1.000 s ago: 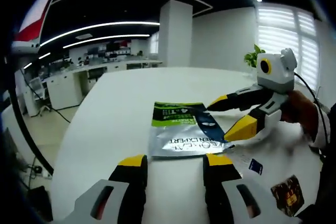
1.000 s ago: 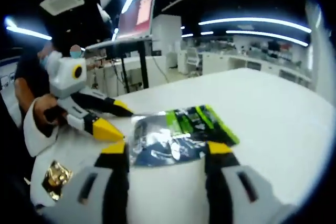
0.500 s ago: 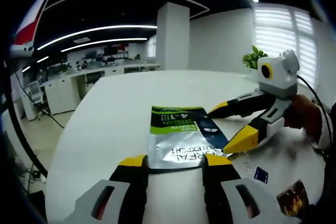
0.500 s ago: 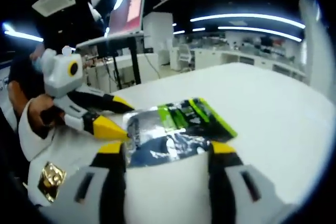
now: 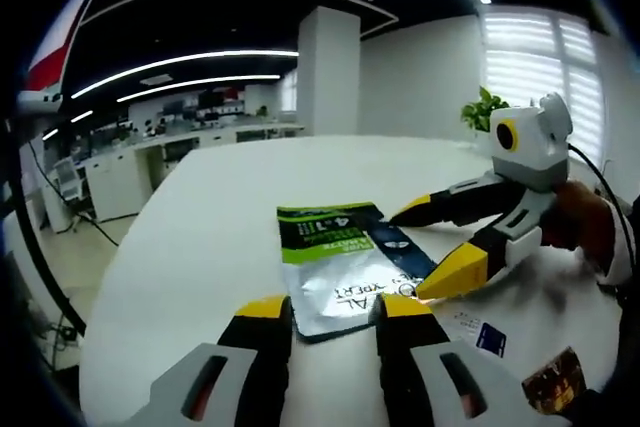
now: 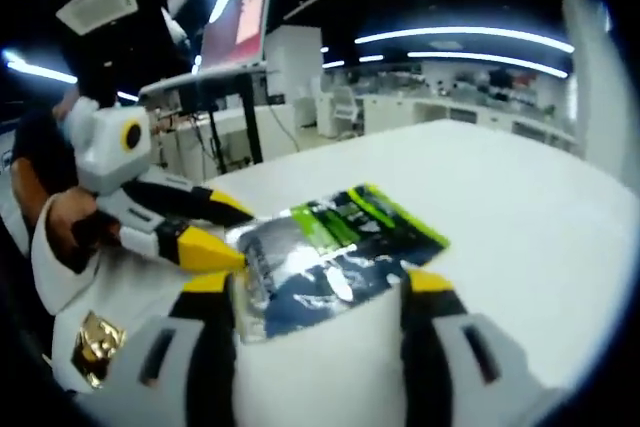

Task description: Arrange the skincare products in the storage area until every visible bottle or jar stands upright without overlapping.

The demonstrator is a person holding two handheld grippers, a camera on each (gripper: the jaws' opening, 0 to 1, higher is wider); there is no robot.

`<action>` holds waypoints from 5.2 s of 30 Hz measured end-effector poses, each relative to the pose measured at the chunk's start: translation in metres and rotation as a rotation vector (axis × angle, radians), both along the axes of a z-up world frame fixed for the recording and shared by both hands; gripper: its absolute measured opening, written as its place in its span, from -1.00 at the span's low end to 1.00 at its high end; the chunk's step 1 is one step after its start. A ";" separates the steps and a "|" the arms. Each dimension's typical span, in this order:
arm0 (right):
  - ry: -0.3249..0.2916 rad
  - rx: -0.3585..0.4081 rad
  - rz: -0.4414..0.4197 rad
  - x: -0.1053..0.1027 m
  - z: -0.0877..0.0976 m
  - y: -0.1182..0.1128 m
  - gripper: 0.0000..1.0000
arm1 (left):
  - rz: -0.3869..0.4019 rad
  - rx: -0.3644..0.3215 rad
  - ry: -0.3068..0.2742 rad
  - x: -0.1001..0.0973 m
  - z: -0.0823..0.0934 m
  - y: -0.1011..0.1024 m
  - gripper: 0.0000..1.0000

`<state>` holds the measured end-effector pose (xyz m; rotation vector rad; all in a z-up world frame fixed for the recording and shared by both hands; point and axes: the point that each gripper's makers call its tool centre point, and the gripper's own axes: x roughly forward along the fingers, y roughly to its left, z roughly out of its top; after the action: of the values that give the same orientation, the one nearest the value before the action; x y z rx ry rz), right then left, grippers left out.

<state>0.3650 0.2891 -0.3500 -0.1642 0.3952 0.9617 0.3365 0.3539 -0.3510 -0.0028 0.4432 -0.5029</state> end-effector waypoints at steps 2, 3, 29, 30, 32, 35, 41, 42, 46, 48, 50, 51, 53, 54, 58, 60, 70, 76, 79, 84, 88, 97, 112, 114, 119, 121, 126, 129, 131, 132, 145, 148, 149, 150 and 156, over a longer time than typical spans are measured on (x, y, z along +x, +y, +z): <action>0.006 0.021 -0.002 0.000 0.001 0.002 0.44 | -0.006 -0.016 0.001 0.000 0.000 -0.004 -0.46; 0.005 0.022 -0.003 0.000 0.002 0.002 0.45 | -0.006 -0.019 -0.001 0.000 0.000 -0.004 -0.46; 0.008 0.097 -0.029 0.002 0.008 -0.005 0.29 | -0.011 -0.089 -0.062 0.001 0.017 -0.008 -1.00; 0.018 0.111 -0.027 0.001 0.009 -0.005 0.29 | -0.017 -0.078 -0.103 0.001 0.024 -0.009 -1.00; 0.024 0.132 -0.032 0.000 0.012 -0.006 0.29 | -0.023 -0.079 -0.141 -0.001 0.030 -0.012 -1.00; 0.028 0.130 -0.042 0.002 0.010 -0.008 0.44 | -0.019 -0.110 -0.176 -0.002 0.039 -0.011 -1.00; 0.064 0.180 -0.032 0.004 0.012 -0.006 0.44 | -0.049 -0.233 -0.267 -0.005 0.065 -0.013 -1.00; 0.068 0.186 -0.025 0.003 0.012 -0.005 0.41 | -0.049 -0.248 -0.269 -0.005 0.066 -0.013 -1.00; 0.147 0.273 0.000 -0.003 0.013 0.002 0.16 | -0.054 -0.303 -0.294 -0.005 0.074 -0.013 -1.00; 0.184 0.289 -0.005 -0.003 0.012 -0.001 0.00 | -0.049 -0.312 -0.287 -0.005 0.074 -0.009 -1.00; 0.220 0.356 -0.018 -0.001 0.017 -0.002 -0.16 | -0.026 -0.306 -0.298 -0.004 0.076 -0.005 -1.00; 0.228 0.403 -0.024 0.000 0.023 -0.003 -0.33 | -0.019 -0.304 -0.306 -0.004 0.077 -0.004 -1.00; 0.230 0.463 -0.034 0.003 0.032 -0.007 -0.54 | 0.007 -0.309 -0.330 -0.004 0.082 0.001 -1.00; 0.223 0.489 -0.039 0.006 0.038 -0.009 -0.62 | 0.010 -0.317 -0.330 -0.004 0.083 0.002 -1.00; 0.221 0.631 -0.037 0.011 0.063 -0.013 -0.79 | 0.037 -0.327 -0.347 -0.004 0.087 0.005 -1.00; 0.198 0.658 -0.025 0.010 0.074 -0.015 -0.88 | 0.045 -0.320 -0.359 -0.004 0.089 0.006 -1.00; 0.097 0.711 0.078 -0.005 0.109 -0.016 -1.00 | 0.019 -0.501 -0.338 -0.010 0.105 0.007 -1.00; -0.033 0.655 0.126 -0.025 0.126 -0.022 -1.00 | -0.016 -0.407 -0.381 -0.010 0.104 -0.002 -1.00; -0.081 0.670 0.154 -0.033 0.135 -0.022 -1.00 | -0.036 -0.401 -0.388 -0.010 0.104 -0.006 -0.86; -0.081 0.711 0.193 -0.040 0.144 -0.020 -1.00 | -0.047 -0.373 -0.388 -0.008 0.101 -0.010 -0.66; -0.107 0.749 0.238 -0.048 0.156 -0.020 -1.00 | -0.070 -0.384 -0.390 -0.008 0.102 -0.015 -0.58; -0.159 0.742 0.273 -0.056 0.165 -0.021 -1.00 | -0.136 -0.394 -0.361 -0.010 0.098 -0.030 -0.19; -0.186 0.805 0.297 -0.062 0.179 -0.030 -1.00 | -0.347 -0.511 -0.366 -0.041 0.116 -0.062 -0.52; -0.196 0.805 0.281 -0.062 0.180 -0.032 -1.00 | -0.368 -0.505 -0.375 -0.046 0.117 -0.066 -0.57; -0.210 0.791 0.275 -0.061 0.182 -0.036 -1.00 | -0.448 -0.506 -0.385 -0.060 0.121 -0.079 -0.70; -0.216 0.774 0.278 -0.062 0.180 -0.034 -1.00 | -0.467 -0.507 -0.378 -0.063 0.120 -0.082 -0.76; -0.259 0.730 0.251 -0.059 0.175 -0.031 -1.00 | -0.480 -0.484 -0.373 -0.067 0.120 -0.085 -0.88; -0.268 0.715 0.242 -0.057 0.173 -0.030 -0.92 | -0.465 -0.471 -0.383 -0.065 0.121 -0.082 -0.93; -0.267 0.706 0.242 -0.057 0.172 -0.030 -0.81 | -0.443 -0.481 -0.393 -0.062 0.123 -0.077 -0.96; -0.267 0.702 0.239 -0.056 0.171 -0.030 -0.78 | -0.433 -0.487 -0.401 -0.061 0.124 -0.074 -0.96; -0.174 0.691 0.272 -0.063 0.154 -0.014 -0.45 | -0.341 -0.654 -0.466 -0.053 0.147 -0.046 -0.96; -0.156 0.706 0.286 -0.067 0.153 -0.012 -0.40 | -0.340 -0.638 -0.482 -0.054 0.147 -0.048 -0.96; -0.151 0.701 0.289 -0.067 0.152 -0.011 -0.41 | -0.338 -0.644 -0.476 -0.053 0.146 -0.048 -0.95; -0.151 0.695 0.289 -0.068 0.151 -0.011 -0.43 | -0.338 -0.647 -0.472 -0.053 0.146 -0.049 -0.95; -0.117 0.676 0.294 -0.068 0.141 -0.004 -0.44 | -0.362 -0.675 -0.482 -0.057 0.149 -0.052 -0.96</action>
<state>0.2971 0.2849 -0.2092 0.3441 -0.0792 1.3190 0.2796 0.3021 -0.2018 -0.4490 -0.2194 -0.9637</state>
